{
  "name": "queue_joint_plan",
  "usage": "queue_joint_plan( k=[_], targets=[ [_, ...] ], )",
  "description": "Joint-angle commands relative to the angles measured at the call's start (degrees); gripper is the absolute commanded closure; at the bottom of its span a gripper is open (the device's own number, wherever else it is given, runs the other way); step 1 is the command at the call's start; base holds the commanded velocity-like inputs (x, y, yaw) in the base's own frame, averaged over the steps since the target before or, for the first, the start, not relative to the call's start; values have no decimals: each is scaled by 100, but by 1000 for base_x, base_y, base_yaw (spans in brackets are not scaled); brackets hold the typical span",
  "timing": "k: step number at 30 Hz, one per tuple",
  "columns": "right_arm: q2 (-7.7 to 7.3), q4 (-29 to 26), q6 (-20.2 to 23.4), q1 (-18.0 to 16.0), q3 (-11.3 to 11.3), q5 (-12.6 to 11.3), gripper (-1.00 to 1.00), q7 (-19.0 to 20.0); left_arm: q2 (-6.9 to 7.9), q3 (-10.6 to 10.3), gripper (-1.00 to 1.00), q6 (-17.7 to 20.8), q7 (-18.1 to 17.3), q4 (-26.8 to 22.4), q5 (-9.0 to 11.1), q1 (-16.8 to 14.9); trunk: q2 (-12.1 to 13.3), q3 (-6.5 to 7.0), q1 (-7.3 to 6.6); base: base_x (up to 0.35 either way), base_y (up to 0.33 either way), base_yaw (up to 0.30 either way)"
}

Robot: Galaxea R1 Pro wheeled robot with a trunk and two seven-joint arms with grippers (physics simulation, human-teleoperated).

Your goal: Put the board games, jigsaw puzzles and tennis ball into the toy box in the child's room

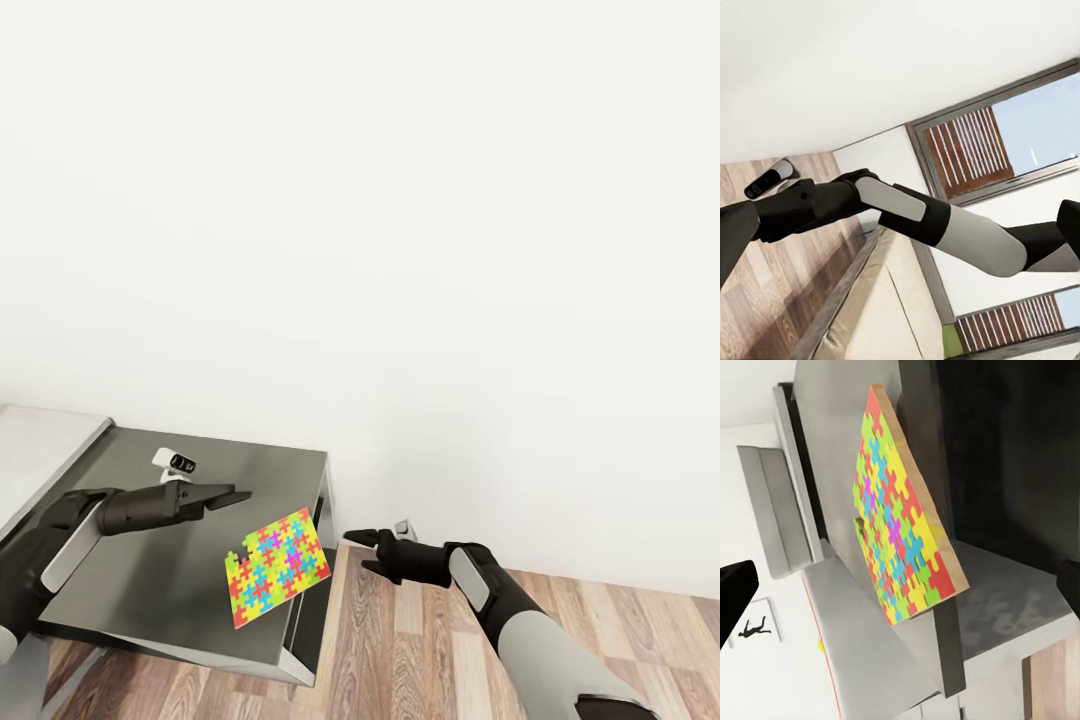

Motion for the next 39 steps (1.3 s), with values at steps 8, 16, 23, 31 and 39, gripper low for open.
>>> queue_joint_plan(
  k=[8, 16, 23, 31, 39],
  targets=[
    [40, 0, 35, -4, -38, 25, -100, 9, 2, -20, -100, 57, -8, -21, 26, -7, -7, -7, 2, 0, 0, 0],
    [23, 0, 35, -4, -37, 26, -100, 8, 5, -17, -100, 52, -8, -124, 10, -2, -7, -7, 2, 0, 65, 0],
    [27, 0, 35, -4, -37, 26, -100, 8, 4, -20, -100, 44, -8, -134, 9, 4, -7, -7, 2, 0, 44, 0],
    [41, 0, 35, -4, -37, 32, -100, 2, 0, -22, -100, 38, -8, -135, 6, 3, -7, -7, 2, 0, 133, 0],
    [41, 0, 31, -4, -37, 34, -100, 0, -2, -32, -100, 33, 1, -135, 2, 6, -7, -7, 2, 0, 23, 0]
  ],
)
